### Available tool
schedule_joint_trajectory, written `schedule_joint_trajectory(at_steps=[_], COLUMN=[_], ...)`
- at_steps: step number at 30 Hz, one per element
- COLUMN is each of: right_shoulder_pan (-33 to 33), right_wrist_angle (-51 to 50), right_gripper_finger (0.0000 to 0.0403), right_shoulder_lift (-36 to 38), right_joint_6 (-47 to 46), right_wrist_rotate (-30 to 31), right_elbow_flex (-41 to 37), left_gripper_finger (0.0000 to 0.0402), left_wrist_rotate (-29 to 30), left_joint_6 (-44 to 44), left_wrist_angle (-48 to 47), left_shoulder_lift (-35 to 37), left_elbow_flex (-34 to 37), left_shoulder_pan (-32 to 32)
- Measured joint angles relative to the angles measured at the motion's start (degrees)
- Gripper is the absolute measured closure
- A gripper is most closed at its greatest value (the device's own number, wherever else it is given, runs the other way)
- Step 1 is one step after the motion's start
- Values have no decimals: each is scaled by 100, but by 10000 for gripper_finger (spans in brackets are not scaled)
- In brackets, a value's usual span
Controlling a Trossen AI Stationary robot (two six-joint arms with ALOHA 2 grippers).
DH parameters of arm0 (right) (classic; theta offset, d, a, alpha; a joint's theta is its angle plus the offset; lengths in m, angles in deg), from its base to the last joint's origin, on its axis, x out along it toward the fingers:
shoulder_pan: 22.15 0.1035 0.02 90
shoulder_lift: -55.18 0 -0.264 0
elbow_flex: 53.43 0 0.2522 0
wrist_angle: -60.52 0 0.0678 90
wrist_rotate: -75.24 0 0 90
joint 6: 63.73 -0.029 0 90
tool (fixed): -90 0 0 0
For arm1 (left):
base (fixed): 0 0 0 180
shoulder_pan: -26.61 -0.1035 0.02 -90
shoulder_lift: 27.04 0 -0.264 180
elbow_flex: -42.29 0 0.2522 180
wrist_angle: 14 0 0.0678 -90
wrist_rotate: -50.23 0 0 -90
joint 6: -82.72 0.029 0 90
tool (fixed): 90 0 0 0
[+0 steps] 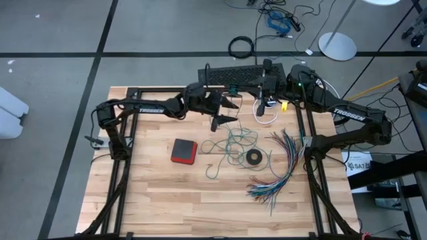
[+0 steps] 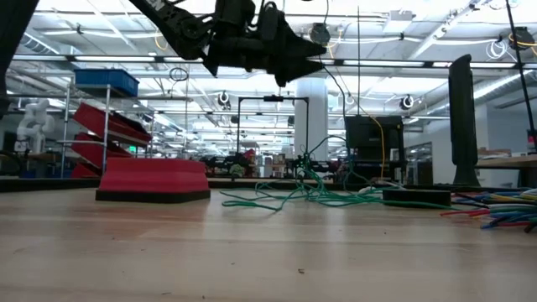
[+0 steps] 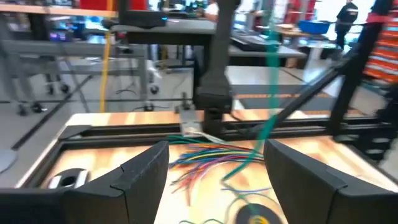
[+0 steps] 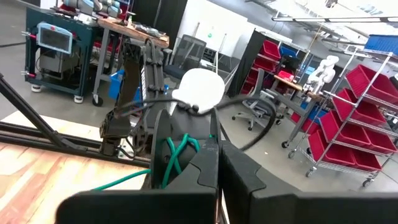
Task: Coiling cords
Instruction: Coil the green wire cable on the spool
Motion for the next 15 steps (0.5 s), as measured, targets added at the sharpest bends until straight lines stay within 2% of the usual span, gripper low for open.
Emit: schedule_joint_trajectory(at_steps=[6,15], right_shoulder_pan=[11,12], right_wrist_angle=[0,-40], right_gripper_finger=[403,403], right_shoulder_lift=[0,0], right_joint_6=[2,28], right_wrist_rotate=[-2,-4], right_elbow_flex=[0,0], left_gripper_finger=[148,286], left_wrist_rotate=[78,64], left_joint_6=[17,325], left_wrist_angle=[269,179], left_shoulder_lift=[-117,-119], left_elbow_flex=[0,0], left_shoulder_pan=[53,18])
